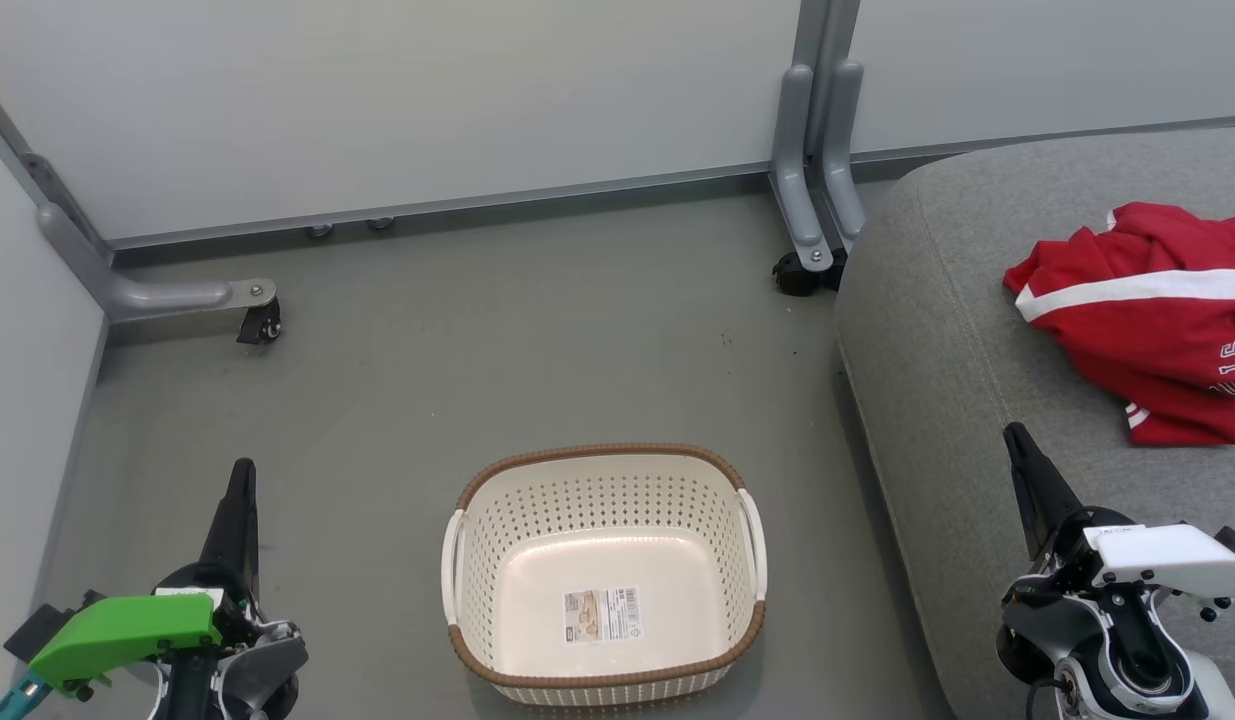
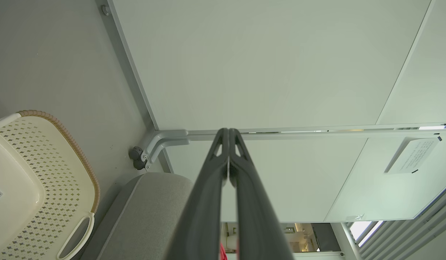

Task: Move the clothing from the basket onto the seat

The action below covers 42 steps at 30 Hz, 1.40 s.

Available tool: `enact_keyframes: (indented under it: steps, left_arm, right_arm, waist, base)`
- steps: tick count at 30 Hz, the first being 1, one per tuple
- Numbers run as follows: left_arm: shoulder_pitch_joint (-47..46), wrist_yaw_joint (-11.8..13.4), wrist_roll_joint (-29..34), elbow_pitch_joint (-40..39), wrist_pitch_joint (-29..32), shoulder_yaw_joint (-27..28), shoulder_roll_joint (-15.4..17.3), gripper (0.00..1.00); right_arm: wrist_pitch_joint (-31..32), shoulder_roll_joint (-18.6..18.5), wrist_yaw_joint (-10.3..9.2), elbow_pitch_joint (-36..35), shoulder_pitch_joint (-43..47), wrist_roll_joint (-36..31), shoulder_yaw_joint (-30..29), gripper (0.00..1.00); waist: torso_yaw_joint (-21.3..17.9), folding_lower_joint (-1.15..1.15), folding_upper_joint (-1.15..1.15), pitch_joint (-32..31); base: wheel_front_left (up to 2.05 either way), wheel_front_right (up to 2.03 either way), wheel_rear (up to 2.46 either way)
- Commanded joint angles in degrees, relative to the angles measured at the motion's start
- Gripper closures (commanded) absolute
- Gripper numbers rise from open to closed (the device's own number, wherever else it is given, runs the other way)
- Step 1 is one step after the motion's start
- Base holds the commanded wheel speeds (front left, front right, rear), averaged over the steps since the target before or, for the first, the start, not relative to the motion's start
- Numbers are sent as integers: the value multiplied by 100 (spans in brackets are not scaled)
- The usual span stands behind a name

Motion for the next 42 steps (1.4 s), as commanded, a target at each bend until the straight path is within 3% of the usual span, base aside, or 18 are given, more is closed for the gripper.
enact_keyframes:
  steps: [1, 42]
  left_arm:
    - [-66, -26, -6, -12, 20, 11, 29, 100]
    - [-66, -26, -6, -13, 19, 11, 29, 100]
  right_arm:
    - [13, -2, 2, 10, -32, 26, -10, 100]
    - [18, 1, 2, 10, -33, 19, -15, 100]
  waist:
    - [0, 0, 0, 0]
    - [0, 0, 0, 0]
  base:
    - [0, 0, 0]
    - [0, 0, 0]
